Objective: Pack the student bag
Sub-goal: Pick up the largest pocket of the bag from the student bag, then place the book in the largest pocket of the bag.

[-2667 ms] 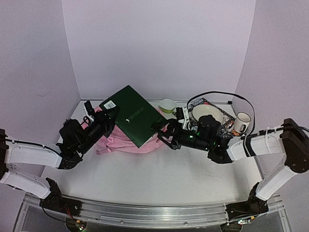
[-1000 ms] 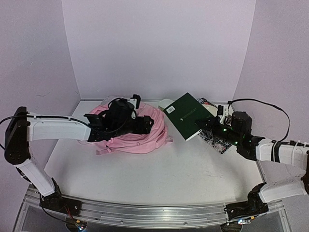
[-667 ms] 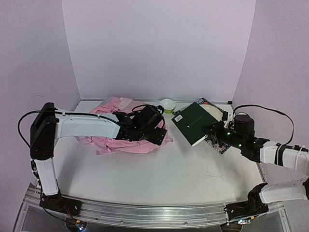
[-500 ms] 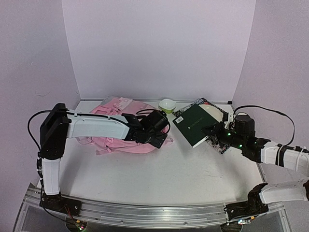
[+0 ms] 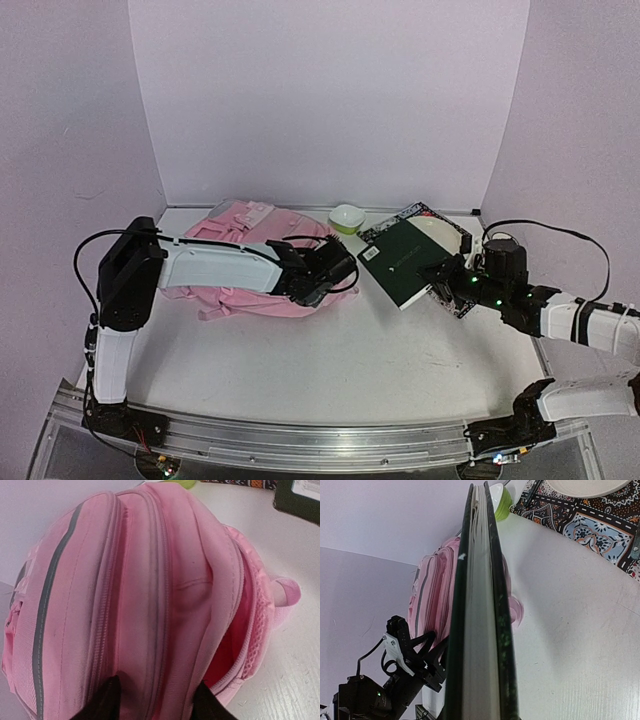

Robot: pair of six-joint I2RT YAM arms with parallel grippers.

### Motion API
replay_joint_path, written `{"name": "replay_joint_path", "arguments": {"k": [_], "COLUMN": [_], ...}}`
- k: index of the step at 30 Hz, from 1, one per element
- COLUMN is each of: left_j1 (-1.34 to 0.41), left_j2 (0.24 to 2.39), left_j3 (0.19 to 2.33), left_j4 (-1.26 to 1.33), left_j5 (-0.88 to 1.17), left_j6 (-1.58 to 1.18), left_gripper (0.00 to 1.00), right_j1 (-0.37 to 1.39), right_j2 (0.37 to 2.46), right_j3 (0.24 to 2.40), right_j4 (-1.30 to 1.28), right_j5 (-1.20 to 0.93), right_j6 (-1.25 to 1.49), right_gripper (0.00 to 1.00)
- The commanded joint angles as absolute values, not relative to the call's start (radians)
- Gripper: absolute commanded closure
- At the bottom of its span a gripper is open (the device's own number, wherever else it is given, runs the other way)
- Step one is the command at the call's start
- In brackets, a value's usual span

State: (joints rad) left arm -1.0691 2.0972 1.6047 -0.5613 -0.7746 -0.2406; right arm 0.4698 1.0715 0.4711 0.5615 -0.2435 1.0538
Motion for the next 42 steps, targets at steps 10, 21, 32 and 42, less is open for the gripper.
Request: {"name": "replay_joint_path", "arguments": {"k": [10, 21, 32, 42], "left_j1": [-1.066, -1.085, -1.092, -1.095], "left_j2": [1.82, 1.63, 1.545, 1.523], "left_j3": [1.617, 1.593, 1.545, 1.52], "left_j4": [-0.617, -0.608, -0.536, -0.413], "left_j5": [-0.686, -0.445, -0.294, -0.138], "left_j6": [-0.291, -0.337, -0.345, -0.356], "left_gripper": [1.0, 1.0, 1.0, 1.0], "right_j1": [0.481, 0.67, 0.785, 0.854], "right_j2": [1.119, 1.31, 1.491, 1.673], "right_j3": [0.52, 0.611, 0.752, 0.864], "right_j4": [0.855, 1.083, 1.166, 1.138], "right_j5": [-0.408, -0.39, -0.358, -0.247], "right_j6": [1.201, 1.312, 1.345, 1.309], "right_gripper": [1.0, 1.0, 1.0, 1.0]}}
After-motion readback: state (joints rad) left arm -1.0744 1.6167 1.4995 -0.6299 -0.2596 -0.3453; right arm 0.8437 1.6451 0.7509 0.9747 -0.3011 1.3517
